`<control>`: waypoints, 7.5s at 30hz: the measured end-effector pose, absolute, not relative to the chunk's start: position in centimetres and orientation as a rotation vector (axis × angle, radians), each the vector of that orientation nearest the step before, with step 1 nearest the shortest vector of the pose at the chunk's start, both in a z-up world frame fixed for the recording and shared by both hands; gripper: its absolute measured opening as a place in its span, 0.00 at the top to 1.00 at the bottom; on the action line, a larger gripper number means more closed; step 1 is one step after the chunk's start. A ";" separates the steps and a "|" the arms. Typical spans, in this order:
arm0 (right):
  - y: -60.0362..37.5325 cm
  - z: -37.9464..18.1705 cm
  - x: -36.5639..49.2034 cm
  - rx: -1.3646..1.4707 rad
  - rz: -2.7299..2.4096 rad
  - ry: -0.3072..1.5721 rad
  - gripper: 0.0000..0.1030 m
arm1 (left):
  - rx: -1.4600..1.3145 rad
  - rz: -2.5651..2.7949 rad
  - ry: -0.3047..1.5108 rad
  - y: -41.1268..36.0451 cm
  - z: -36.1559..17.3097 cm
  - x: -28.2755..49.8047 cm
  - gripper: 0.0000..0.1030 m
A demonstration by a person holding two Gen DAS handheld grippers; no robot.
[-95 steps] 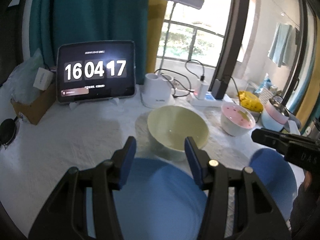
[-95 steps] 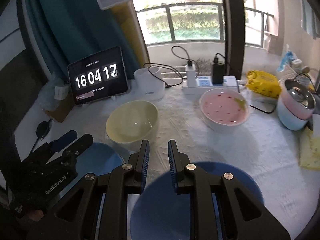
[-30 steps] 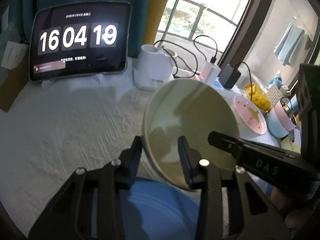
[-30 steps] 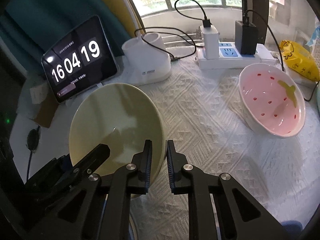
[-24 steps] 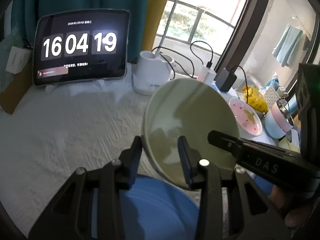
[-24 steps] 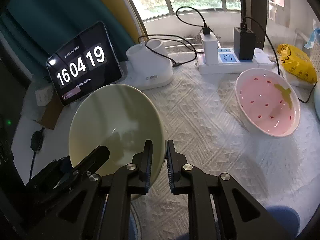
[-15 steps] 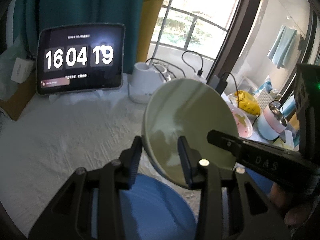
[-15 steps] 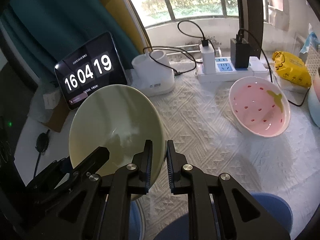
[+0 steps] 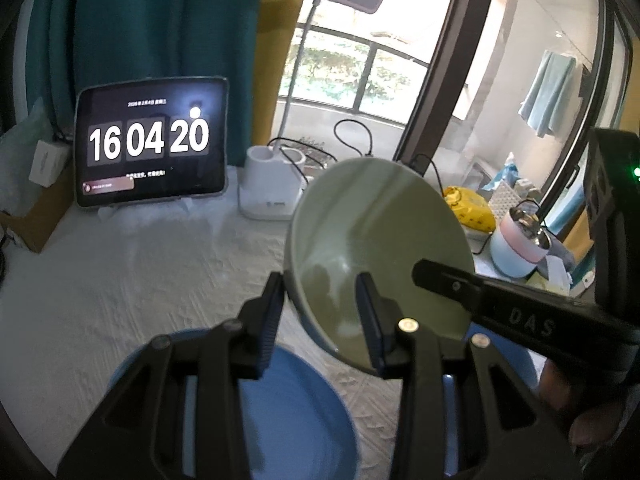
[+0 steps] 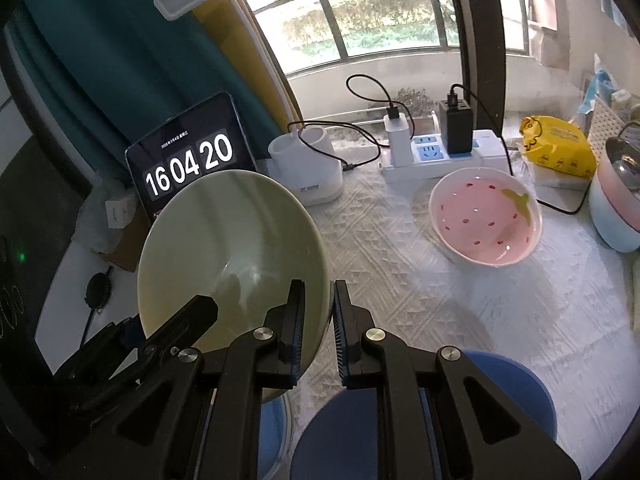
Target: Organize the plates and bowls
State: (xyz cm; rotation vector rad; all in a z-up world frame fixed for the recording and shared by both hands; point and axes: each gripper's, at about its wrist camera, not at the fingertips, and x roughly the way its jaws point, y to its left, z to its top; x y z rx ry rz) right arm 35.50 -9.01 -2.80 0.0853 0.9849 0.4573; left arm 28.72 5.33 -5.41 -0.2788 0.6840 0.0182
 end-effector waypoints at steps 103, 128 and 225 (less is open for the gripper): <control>-19.7 -5.6 27.2 -0.073 0.231 0.998 0.85 | -0.092 -0.102 0.835 -6.1 -8.9 24.4 0.62; -20.2 -3.5 27.9 -0.054 0.253 0.955 0.83 | -0.124 -0.097 0.796 -5.4 -6.8 25.4 0.57; -24.0 -9.4 47.4 0.151 0.298 1.080 0.69 | -0.121 -0.131 1.104 -7.2 -11.3 48.0 0.56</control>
